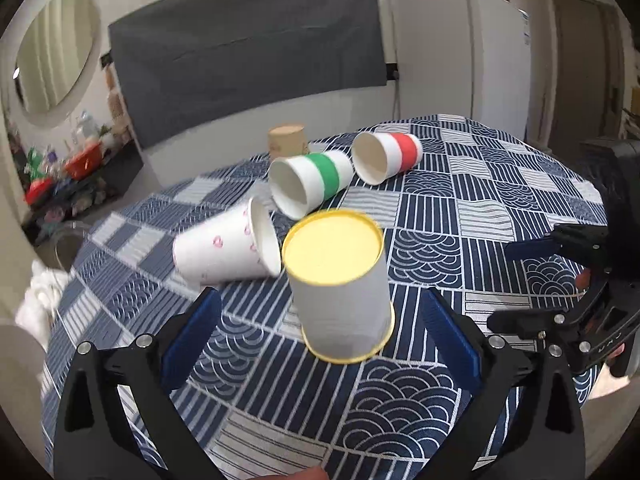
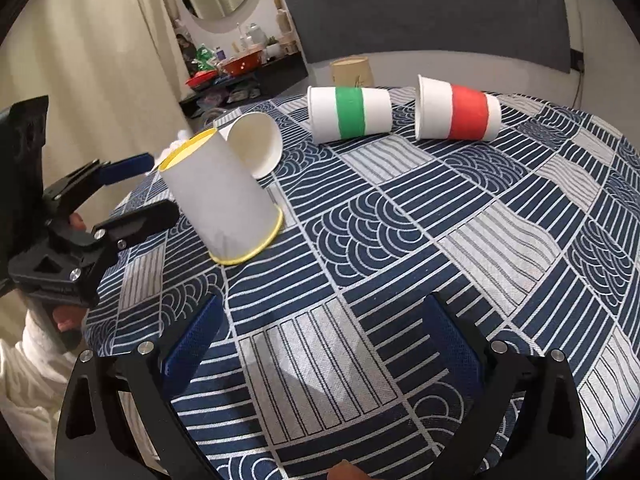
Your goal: Flip cup upside down
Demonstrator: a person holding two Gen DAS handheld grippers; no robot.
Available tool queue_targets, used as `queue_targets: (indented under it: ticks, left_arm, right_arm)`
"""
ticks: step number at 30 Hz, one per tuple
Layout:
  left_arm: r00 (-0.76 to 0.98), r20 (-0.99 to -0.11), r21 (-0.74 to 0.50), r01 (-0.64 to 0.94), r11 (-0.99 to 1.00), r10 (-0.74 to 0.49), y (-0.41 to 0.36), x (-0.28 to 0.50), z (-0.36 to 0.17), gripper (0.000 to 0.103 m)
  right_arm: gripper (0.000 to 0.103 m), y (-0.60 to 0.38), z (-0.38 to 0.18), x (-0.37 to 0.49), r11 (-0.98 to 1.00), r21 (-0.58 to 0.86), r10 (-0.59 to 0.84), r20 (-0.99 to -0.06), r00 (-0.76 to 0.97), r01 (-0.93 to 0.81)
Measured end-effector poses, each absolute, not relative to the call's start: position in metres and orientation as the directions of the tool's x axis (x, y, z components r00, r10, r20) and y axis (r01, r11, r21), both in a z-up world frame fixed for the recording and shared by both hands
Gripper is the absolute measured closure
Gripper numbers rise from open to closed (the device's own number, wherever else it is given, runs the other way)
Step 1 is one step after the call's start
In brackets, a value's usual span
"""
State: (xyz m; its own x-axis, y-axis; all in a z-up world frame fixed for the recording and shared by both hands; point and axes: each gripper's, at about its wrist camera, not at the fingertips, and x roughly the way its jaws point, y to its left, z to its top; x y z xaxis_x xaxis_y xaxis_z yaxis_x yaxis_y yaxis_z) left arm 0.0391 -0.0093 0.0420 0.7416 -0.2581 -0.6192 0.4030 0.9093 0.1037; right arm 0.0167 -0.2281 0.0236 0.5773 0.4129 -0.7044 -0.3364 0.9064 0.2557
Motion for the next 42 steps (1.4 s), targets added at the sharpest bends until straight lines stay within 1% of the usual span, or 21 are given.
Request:
queue_targets:
  ticks: [2, 7, 12, 16, 19, 22, 24, 27, 31, 34, 36, 39, 42]
  left_arm:
    - [0.732, -0.633, 0.057, 0.371, 0.927, -0.254, -0.003, 0.039, 0.036, 0.006]
    - [0.739, -0.628, -0.008, 0.304, 0.953, -0.241, 0.009, 0.030, 0.025, 0.006]
    - [0.755, -0.610, -0.014, 0.293, 0.956, -0.240, 0.008, 0.016, 0.019, 0.006]
    - [0.780, -0.583, -0.016, 0.267, 0.963, -0.226, 0.013, 0.006, 0.018, 0.006]
    - [0.813, -0.545, 0.001, 0.247, 0.969, -0.207, 0.019, 0.000, 0.015, 0.006]
    - [0.844, -0.499, -0.035, 0.206, 0.978, -0.195, 0.030, -0.005, 0.016, 0.006]
    - [0.843, -0.496, -0.053, 0.212, 0.976, -0.210, 0.033, -0.006, 0.016, 0.006]
    - [0.843, -0.502, -0.036, 0.201, 0.979, -0.191, 0.030, -0.006, 0.014, 0.006]
    - [0.834, -0.509, -0.016, 0.240, 0.971, -0.214, 0.026, -0.008, 0.012, 0.006]
    - [0.850, -0.496, 0.007, 0.211, 0.977, -0.180, 0.026, -0.010, 0.012, 0.006]
    - [0.855, -0.489, 0.017, 0.211, 0.977, -0.176, 0.025, -0.012, 0.012, 0.006]
    - [0.843, -0.515, 0.033, 0.203, 0.979, -0.158, 0.023, -0.008, 0.010, 0.006]
    - [0.846, -0.512, 0.031, 0.188, 0.982, -0.146, 0.024, -0.008, 0.010, 0.006]
  right_arm:
    - [0.008, -0.228, 0.025, 0.015, 0.923, 0.229, 0.377, -0.699, 0.608, -0.309]
    - [0.008, -0.229, 0.028, 0.007, 0.942, 0.187, 0.328, -0.691, 0.645, -0.279]
    - [0.008, -0.218, 0.031, -0.004, 0.949, 0.126, 0.296, -0.670, 0.680, -0.289]
    - [0.008, -0.208, 0.035, -0.013, 0.947, 0.098, 0.293, -0.646, 0.705, -0.304]
    - [0.008, -0.199, 0.035, -0.018, 0.951, 0.065, 0.275, -0.626, 0.730, -0.303]
    - [0.008, -0.190, 0.032, -0.020, 0.958, 0.034, 0.246, -0.602, 0.759, -0.284]
    - [0.008, -0.188, 0.029, -0.020, 0.957, 0.045, 0.255, -0.605, 0.755, -0.287]
    - [0.008, -0.187, 0.024, -0.019, 0.960, 0.047, 0.245, -0.621, 0.744, -0.277]
    - [0.008, -0.187, 0.024, -0.026, 0.968, 0.024, 0.215, -0.598, 0.772, -0.251]
    - [0.008, -0.189, 0.022, -0.022, 0.966, 0.045, 0.228, -0.611, 0.758, -0.255]
    - [0.008, -0.195, 0.023, -0.023, 0.968, 0.072, 0.235, -0.601, 0.764, -0.241]
    - [0.008, -0.200, 0.023, -0.023, 0.969, 0.090, 0.237, -0.595, 0.768, -0.230]
    - [0.008, -0.199, 0.024, -0.023, 0.971, 0.079, 0.229, -0.595, 0.770, -0.228]
